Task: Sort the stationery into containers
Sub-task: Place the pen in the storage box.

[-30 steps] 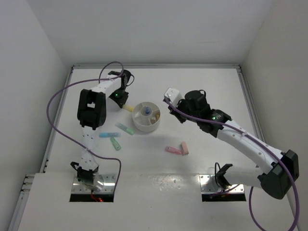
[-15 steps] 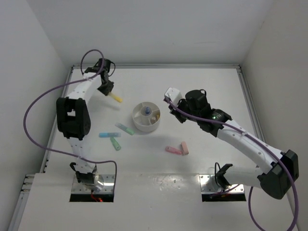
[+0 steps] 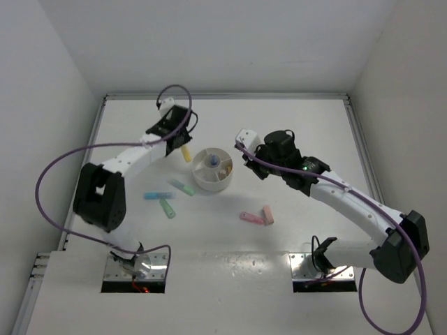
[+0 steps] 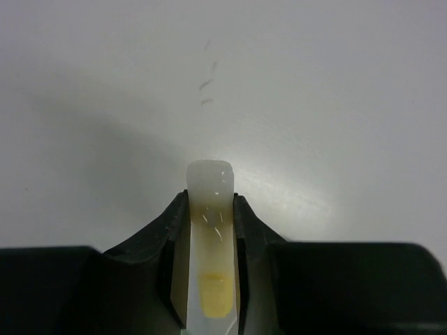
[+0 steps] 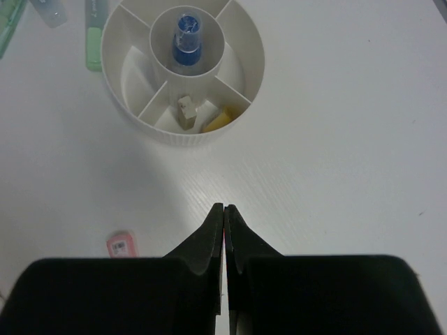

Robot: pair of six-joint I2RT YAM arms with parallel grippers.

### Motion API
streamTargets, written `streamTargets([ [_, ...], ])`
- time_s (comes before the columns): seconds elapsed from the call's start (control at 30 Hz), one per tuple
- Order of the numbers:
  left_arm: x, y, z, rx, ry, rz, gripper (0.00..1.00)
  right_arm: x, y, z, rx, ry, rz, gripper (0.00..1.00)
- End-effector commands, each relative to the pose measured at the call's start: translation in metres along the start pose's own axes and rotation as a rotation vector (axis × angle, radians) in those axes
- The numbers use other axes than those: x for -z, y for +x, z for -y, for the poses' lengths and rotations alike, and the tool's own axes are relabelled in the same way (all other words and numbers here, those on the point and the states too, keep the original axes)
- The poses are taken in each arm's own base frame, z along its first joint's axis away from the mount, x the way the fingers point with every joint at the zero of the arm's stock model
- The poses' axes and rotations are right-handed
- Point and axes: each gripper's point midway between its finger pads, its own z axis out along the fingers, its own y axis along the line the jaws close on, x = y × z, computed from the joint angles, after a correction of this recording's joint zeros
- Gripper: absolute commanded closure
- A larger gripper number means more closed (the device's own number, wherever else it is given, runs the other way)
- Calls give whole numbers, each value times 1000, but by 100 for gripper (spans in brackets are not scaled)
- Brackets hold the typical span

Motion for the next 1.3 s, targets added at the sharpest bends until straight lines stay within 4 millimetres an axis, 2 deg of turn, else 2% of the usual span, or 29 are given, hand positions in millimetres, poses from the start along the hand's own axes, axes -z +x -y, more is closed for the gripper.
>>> streamTargets([
  [0.0,53,-53,17,-16,198,330,100,-2,-5,3,5,0,21,100],
  [0.07,71,-62,26,8,335,432,100,-5,-3,3,4,-3,12,100],
  [0.1,90,-70,34,15,400,462,100,-5,-3,3,4,-3,12,100],
  [0.2,108,-83,35,26,428,519,100,-7,-1,1,3,-16,7,100],
  [0.27,114,-87,33,13,430,535,100,-7,-1,1,3,-16,7,100],
  [0.33,114,-82,40,-6,487,515,100,-9,1,0,1,-19,-1,100],
  [0.43,125,-73,61,-56,641,485,100,-10,1,0,11,-19,-1,100],
  [0.53,122,-50,71,-124,733,461,100,-9,2,4,5,-12,-3,100],
  [0.67,119,-47,69,-153,733,477,100,-10,6,1,4,-23,-9,100],
  [0.7,112,-45,67,-173,706,466,100,-10,6,1,4,-23,-9,100],
  [0.83,113,-40,74,-196,729,458,100,-10,7,4,-1,-16,-11,100],
  [0.97,96,-23,78,-231,709,405,100,-10,7,4,-1,-16,-11,100],
  [1.07,82,-10,73,-243,680,372,100,-10,7,4,-1,-16,-11,100],
  [1.27,72,10,76,-239,679,335,100,-10,7,4,-1,-16,-11,100],
])
